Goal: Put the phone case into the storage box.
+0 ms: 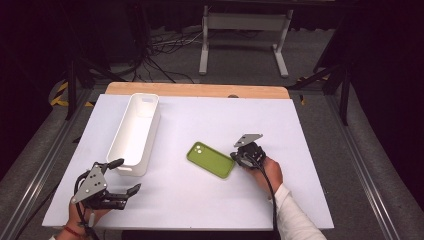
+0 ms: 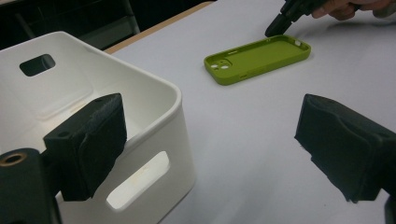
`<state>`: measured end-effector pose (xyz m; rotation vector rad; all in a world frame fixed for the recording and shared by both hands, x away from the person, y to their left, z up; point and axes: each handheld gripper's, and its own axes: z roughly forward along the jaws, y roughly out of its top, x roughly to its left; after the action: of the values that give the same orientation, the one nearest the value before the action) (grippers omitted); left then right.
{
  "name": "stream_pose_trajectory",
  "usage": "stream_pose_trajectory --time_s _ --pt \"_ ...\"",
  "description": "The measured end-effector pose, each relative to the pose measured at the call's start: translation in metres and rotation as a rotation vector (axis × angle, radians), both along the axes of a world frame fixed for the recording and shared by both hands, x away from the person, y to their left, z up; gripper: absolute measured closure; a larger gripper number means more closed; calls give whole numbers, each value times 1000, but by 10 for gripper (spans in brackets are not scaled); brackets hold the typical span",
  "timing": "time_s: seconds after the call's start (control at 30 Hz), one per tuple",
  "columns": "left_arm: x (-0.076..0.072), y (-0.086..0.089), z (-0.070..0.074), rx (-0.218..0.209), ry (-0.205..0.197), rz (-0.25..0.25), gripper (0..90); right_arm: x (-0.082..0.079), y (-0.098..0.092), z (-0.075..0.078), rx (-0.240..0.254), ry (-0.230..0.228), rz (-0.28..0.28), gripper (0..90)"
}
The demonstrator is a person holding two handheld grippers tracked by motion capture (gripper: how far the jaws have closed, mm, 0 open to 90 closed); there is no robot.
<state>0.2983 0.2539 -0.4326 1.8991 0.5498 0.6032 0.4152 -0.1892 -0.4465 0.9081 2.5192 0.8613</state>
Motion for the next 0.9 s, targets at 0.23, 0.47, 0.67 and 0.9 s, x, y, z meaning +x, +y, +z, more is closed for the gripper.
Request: stream_pose_trajectory --time_s 0.23,0.47,0.67,0.9 --pt "0 0 0 6 4 -2 96 -8 3 1 -7 9 38 900" --pt "1 1 0 5 8 -1 96 -22 8 2 -27 23 103 900" --pt "1 1 0 4 11 -3 96 -36 13 2 -39 24 149 900" --pt "1 0 0 -2 11 -2 95 -44 17 3 -46 33 194 900"
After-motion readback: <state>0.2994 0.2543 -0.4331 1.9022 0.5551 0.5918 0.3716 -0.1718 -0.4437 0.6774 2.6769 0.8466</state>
